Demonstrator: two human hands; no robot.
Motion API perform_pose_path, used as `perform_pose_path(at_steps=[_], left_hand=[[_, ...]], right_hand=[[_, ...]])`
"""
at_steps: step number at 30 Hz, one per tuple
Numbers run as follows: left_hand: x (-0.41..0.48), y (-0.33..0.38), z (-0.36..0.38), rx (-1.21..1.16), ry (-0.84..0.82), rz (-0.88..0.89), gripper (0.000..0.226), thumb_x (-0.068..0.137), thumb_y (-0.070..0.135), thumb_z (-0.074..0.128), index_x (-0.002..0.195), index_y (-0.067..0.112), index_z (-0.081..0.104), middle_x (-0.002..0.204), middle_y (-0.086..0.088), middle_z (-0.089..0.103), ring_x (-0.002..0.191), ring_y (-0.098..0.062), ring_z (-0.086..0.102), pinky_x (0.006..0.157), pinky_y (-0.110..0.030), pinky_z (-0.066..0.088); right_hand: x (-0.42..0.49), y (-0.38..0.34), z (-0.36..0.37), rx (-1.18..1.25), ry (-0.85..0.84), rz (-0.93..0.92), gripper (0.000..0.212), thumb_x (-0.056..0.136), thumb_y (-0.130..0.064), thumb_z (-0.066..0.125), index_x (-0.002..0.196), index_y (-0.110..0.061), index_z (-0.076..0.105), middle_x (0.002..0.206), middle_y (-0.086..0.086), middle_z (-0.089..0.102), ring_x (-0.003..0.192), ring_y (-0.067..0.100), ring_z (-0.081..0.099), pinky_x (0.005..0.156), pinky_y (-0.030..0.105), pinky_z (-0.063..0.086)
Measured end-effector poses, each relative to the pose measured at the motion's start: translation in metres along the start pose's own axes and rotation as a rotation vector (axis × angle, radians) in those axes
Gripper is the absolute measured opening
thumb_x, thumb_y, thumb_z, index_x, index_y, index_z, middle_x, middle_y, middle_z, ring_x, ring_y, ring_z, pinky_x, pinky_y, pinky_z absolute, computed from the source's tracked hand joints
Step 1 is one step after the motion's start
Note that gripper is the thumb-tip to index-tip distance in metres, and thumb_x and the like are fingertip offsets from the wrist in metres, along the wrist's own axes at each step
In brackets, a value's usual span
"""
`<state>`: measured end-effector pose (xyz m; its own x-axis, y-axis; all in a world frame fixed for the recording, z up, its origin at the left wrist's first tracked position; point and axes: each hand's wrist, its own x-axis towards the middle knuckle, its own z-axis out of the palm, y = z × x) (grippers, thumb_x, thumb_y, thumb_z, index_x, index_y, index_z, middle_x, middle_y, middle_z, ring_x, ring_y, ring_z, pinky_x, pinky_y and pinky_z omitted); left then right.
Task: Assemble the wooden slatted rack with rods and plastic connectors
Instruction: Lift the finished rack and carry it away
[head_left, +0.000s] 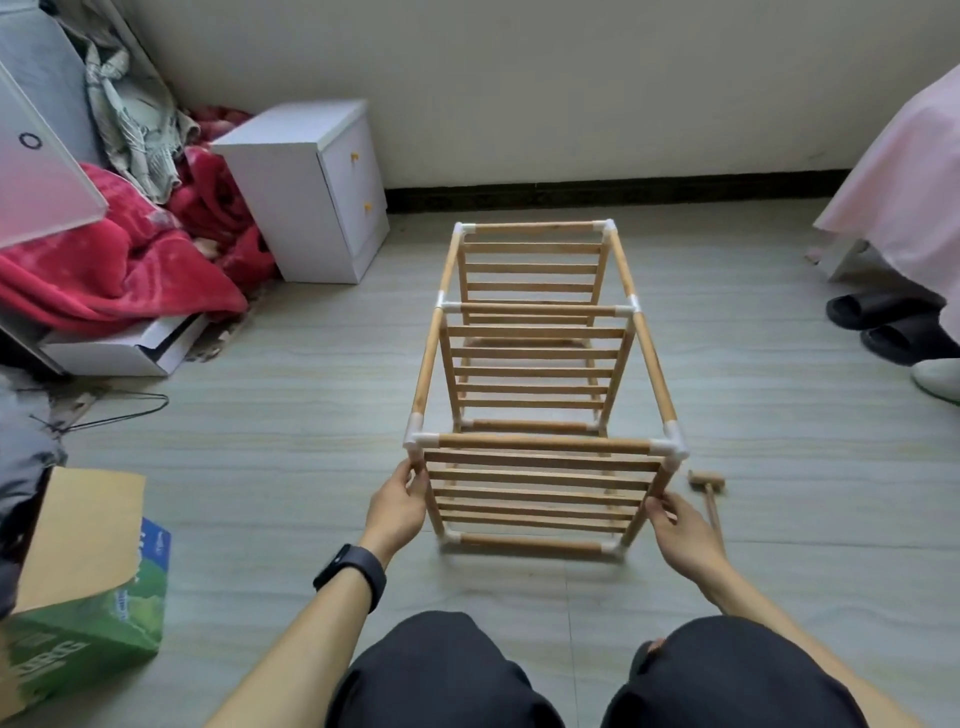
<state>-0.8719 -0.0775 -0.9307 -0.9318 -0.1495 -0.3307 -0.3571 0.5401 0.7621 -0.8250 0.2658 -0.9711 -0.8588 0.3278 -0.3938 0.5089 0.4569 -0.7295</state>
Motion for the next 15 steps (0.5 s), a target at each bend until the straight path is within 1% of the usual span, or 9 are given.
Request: perform_pose_path(at_steps=[2, 4, 7, 10, 11, 13, 15], left_hand=[[0.002, 0.001, -0.002, -0.025, 0.016, -0.004, 0.038, 0.108, 0.037, 0.039, 0.140, 0.020, 0.052, 0.125, 0.001, 0.063, 0.110, -0.022, 0.057, 0.088, -0.033, 0.043], [0.000, 0.006, -0.005, -0.092, 0.045, -0.009, 0.041, 0.108, 0.037, 0.041, 0.143, 0.018, 0.052, 0.127, -0.001, 0.062, 0.107, -0.017, 0.053, 0.089, -0.032, 0.041], [-0.003, 0.027, -0.016, -0.184, 0.093, 0.038, 0.043, 0.106, 0.042, 0.044, 0.141, 0.020, 0.054, 0.115, 0.006, 0.061, 0.105, -0.014, 0.054, 0.088, -0.032, 0.041], [0.000, 0.066, -0.036, -0.303, 0.138, 0.090, 0.039, 0.104, 0.046, 0.047, 0.133, 0.022, 0.059, 0.102, 0.014, 0.062, 0.093, -0.006, 0.057, 0.082, -0.029, 0.042], [0.003, 0.082, -0.044, -0.328, 0.164, 0.107, 0.042, 0.102, 0.049, 0.048, 0.131, 0.021, 0.060, 0.103, 0.013, 0.064, 0.094, -0.006, 0.059, 0.082, -0.029, 0.044], [0.012, 0.115, -0.059, -0.369, 0.208, 0.137, 0.050, 0.098, 0.058, 0.049, 0.131, 0.022, 0.062, 0.111, 0.006, 0.067, 0.101, -0.014, 0.064, 0.088, -0.034, 0.051], [0.023, 0.146, -0.072, -0.406, 0.214, 0.180, 0.056, 0.094, 0.063, 0.050, 0.133, 0.024, 0.061, 0.113, 0.004, 0.069, 0.095, -0.017, 0.071, 0.094, -0.041, 0.056]], right_hand=[[-0.002, -0.007, -0.002, -0.034, 0.035, -0.035, 0.039, 0.108, -0.038, 0.041, 0.130, -0.013, 0.061, 0.134, 0.008, 0.065, 0.123, 0.028, 0.059, 0.087, 0.032, 0.040], [-0.007, -0.017, -0.005, -0.001, 0.080, -0.063, 0.043, 0.106, -0.042, 0.043, 0.128, -0.011, 0.064, 0.128, 0.008, 0.068, 0.119, 0.028, 0.060, 0.085, 0.031, 0.040], [-0.016, -0.037, -0.015, 0.139, 0.177, -0.088, 0.049, 0.104, -0.047, 0.047, 0.130, -0.010, 0.064, 0.125, 0.006, 0.068, 0.117, 0.027, 0.060, 0.087, 0.032, 0.041], [-0.014, -0.064, -0.032, 0.232, 0.271, -0.160, 0.052, 0.099, -0.056, 0.049, 0.121, -0.013, 0.068, 0.114, 0.004, 0.072, 0.103, 0.020, 0.063, 0.084, 0.034, 0.047], [-0.012, -0.075, -0.040, 0.265, 0.300, -0.185, 0.053, 0.097, -0.059, 0.050, 0.118, -0.013, 0.068, 0.110, 0.003, 0.072, 0.101, 0.020, 0.065, 0.083, 0.035, 0.050], [-0.006, -0.102, -0.056, 0.335, 0.355, -0.247, 0.048, 0.097, -0.058, 0.053, 0.114, -0.015, 0.067, 0.106, 0.001, 0.072, 0.100, 0.022, 0.068, 0.087, 0.041, 0.056], [0.002, -0.129, -0.074, 0.395, 0.381, -0.323, 0.032, 0.100, -0.046, 0.057, 0.115, -0.018, 0.065, 0.108, -0.001, 0.071, 0.105, 0.023, 0.067, 0.094, 0.046, 0.057]])
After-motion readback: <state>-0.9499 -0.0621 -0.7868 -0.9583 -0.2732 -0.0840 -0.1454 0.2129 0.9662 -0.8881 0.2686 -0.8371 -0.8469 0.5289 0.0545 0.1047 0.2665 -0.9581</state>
